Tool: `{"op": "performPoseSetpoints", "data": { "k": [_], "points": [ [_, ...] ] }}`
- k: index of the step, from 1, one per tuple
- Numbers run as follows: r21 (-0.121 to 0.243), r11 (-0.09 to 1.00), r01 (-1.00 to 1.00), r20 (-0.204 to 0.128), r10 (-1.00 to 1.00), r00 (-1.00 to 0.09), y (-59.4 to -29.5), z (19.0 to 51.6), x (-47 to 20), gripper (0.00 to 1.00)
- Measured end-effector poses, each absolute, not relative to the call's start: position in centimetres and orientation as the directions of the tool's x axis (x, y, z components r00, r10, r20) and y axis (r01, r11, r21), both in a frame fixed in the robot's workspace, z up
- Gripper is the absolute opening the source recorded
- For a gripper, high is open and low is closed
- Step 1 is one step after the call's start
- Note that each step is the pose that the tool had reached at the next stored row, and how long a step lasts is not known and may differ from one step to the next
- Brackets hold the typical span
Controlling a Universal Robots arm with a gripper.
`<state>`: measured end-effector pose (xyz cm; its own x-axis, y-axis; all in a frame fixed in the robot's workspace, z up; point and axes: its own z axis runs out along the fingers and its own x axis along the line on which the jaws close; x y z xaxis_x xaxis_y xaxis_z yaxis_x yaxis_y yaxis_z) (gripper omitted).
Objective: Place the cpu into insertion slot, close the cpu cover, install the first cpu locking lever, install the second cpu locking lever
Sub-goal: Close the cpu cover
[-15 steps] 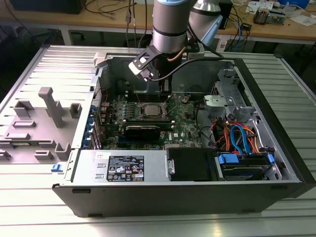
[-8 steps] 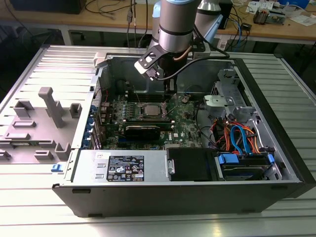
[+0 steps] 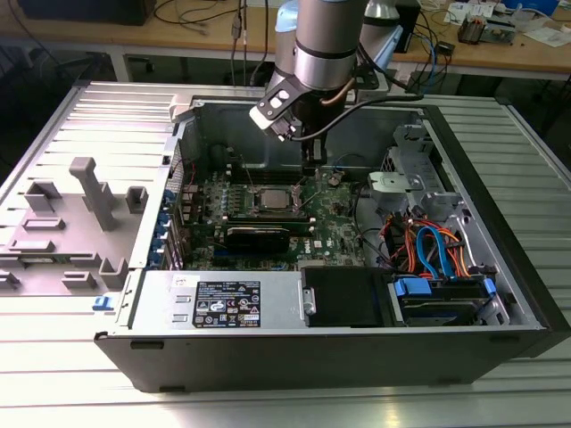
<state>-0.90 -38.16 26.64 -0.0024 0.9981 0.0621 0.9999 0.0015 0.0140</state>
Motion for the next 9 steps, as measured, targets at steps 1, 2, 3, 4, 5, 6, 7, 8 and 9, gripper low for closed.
{"op": "performPoseSetpoints", "data": {
  "k": [1, 2, 3, 4, 5, 6, 7, 8, 9],
  "points": [
    [0.014, 0.001, 1.0, 0.062, 0.998, -0.002, -38.16, 26.64, -0.79, 0.11],
    [0.014, 0.002, 1.0, 0.062, 0.998, -0.002, -38.16, 26.65, -0.73, 0.11],
    [0.013, 0.002, 1.0, 0.062, 0.998, -0.002, -38.16, 26.65, -0.67, 0.11],
    [0.014, 0.002, 1.0, 0.062, 0.998, -0.002, -38.16, 26.65, -0.63, 0.11],
    [0.014, 0.002, 1.0, 0.062, 0.998, -0.002, -38.16, 26.64, -0.63, 0.11],
    [0.014, 0.001, 1.0, 0.062, 0.998, -0.002, -38.16, 26.64, -0.63, 0.11],
    [0.014, 0.001, 1.0, 0.062, 0.998, -0.002, -38.16, 26.64, -0.63, 0.11],
    [0.014, 0.001, 1.0, 0.062, 0.998, -0.002, -38.16, 26.64, -0.62, 0.11],
    [0.014, 0.001, 1.0, 0.062, 0.998, -0.002, -38.16, 26.64, -0.62, 0.11]
  ]
}}
